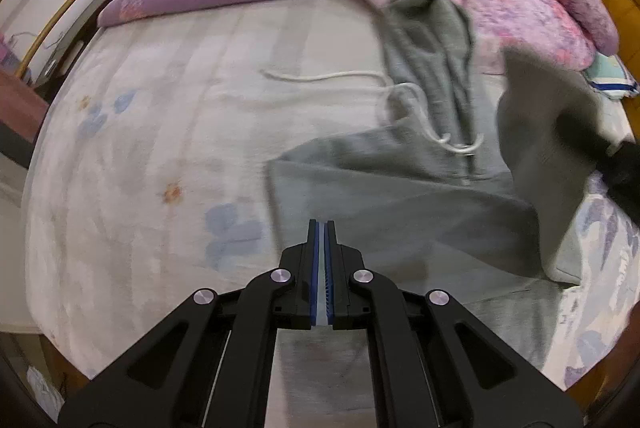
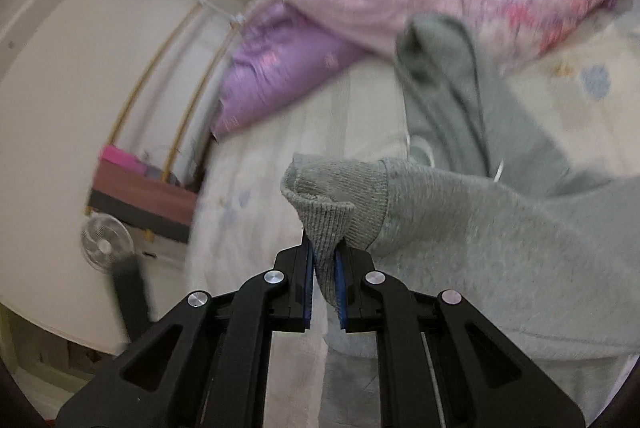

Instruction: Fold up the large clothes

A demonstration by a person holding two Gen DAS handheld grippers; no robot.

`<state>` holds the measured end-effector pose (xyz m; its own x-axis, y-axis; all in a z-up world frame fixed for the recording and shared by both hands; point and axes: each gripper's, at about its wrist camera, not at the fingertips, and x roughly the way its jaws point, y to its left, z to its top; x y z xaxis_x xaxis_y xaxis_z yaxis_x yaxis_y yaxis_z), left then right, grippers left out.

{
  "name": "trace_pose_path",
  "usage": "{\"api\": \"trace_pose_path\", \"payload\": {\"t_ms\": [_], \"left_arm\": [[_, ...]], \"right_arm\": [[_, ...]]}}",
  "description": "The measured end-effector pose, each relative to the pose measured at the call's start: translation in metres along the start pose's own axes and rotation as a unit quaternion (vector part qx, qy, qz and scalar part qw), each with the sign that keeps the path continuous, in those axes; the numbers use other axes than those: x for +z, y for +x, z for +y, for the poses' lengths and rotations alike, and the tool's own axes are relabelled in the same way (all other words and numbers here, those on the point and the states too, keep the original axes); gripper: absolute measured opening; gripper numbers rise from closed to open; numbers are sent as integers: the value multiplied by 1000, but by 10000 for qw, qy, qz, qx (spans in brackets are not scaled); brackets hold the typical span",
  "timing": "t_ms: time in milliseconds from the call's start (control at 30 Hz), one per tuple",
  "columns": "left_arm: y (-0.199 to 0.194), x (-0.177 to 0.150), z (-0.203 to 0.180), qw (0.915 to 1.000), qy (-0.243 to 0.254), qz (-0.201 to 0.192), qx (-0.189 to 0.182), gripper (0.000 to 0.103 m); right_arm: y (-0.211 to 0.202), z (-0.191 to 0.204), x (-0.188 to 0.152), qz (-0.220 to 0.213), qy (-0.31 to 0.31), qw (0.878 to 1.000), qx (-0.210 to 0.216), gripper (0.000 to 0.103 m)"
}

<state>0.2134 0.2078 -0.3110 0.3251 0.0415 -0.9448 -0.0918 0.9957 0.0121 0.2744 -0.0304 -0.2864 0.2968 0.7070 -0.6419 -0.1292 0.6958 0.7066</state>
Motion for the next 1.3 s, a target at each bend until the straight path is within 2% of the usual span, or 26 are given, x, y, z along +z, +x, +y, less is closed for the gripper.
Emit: {"api": "trace_pose_path", "payload": {"t_ms": [100,200,300,333,367,433,467,500,600,633,700,733,767,800,833,867,900,933,967,1033,1067,1133,1167,1200,1267,1300], "left_arm": [[11,-7,21,9998,-132,119,14,5],[25,-15,34,9993,-264,278,34,13],[39,-21,42,9983,-363,456,9,17],[41,-23,43,9981,-384,484,-23,25],[44,-25,43,9976,-442,513,-124,33],[52,-26,40,9961,-565,605,-303,41],[56,-26,38,9950,-619,669,-406,53],[60,-26,34,9935,-687,731,-538,58],[84,-28,19,9866,-941,935,-951,59],[95,-30,15,9839,-1080,1028,-985,59],[126,-34,3,9792,-1290,1402,-700,56],[134,-36,-3,9788,-1265,1479,-635,41],[143,-39,-9,9779,-1275,1531,-629,31],[148,-42,-14,9774,-1311,1577,-523,28],[149,-44,-17,9779,-1284,1591,-429,24],[148,-44,-21,9789,-1191,1622,-347,23],[147,-44,-23,9779,-1085,1766,-262,20],[146,-45,-25,9763,-1044,1883,-207,14],[144,-47,-25,9747,-989,2000,-105,12],[140,-51,-26,9750,-806,2065,139,12],[138,-53,-27,9749,-713,2091,265,10],[139,-60,-27,9734,-559,2153,551,2],[140,-63,-25,9721,-518,2193,646,2],[141,-66,-23,9706,-530,2247,684,2],[135,-66,-21,9708,-559,2244,644,2],[127,-63,-23,9735,-526,2128,647,2]], "right_arm": [[45,-3,-18,502,150,9985,-126,9],[81,-10,-34,1124,352,9929,-138,18],[106,-19,-47,1780,643,9819,80,26],[108,-22,-48,1883,723,9794,124,30],[108,-28,-50,1993,838,9763,121,52],[94,-38,-48,1838,935,9785,-17,87],[84,-40,-47,1726,936,9805,-53,89],[72,-47,-45,1666,936,9815,-85,89],[41,-78,-42,1513,1150,9810,-400,89],[28,-90,-41,1410,1251,9809,-488,89],[-1,-120,-39,1227,1334,9797,-862,89],[-15,-133,-37,1105,1266,9785,-1193,89],[-26,-142,-36,1014,1168,9769,-1473,87],[-38,-152,-34,935,1024,9759,-1687,82],[-48,-161,-33,926,877,9736,-1893,60],[-51,-170,-33,1019,804,9670,-2193,28],[-55,-181,-34,1224,795,9561,-2541,20],[-55,-197,-39,1471,894,9468,-2719,16],[-57,-207,-45,1611,986,9408,-2815,12],[-54,-234,-66,2081,1177,9191,-3133,3],[-53,-242,-77,2257,1264,9121,-3181,0],[-52,-258,-102,2485,1571,9050,-3074,0],[-54,-267,-114,2491,1729,9036,-3026,0],[-58,-270,-117,2368,1854,9078,-2922,0],[-67,-262,-108,2346,1883,9113,-2810,2],[-71,-255,-100,2279,1761,9165,-2777,3]]}}
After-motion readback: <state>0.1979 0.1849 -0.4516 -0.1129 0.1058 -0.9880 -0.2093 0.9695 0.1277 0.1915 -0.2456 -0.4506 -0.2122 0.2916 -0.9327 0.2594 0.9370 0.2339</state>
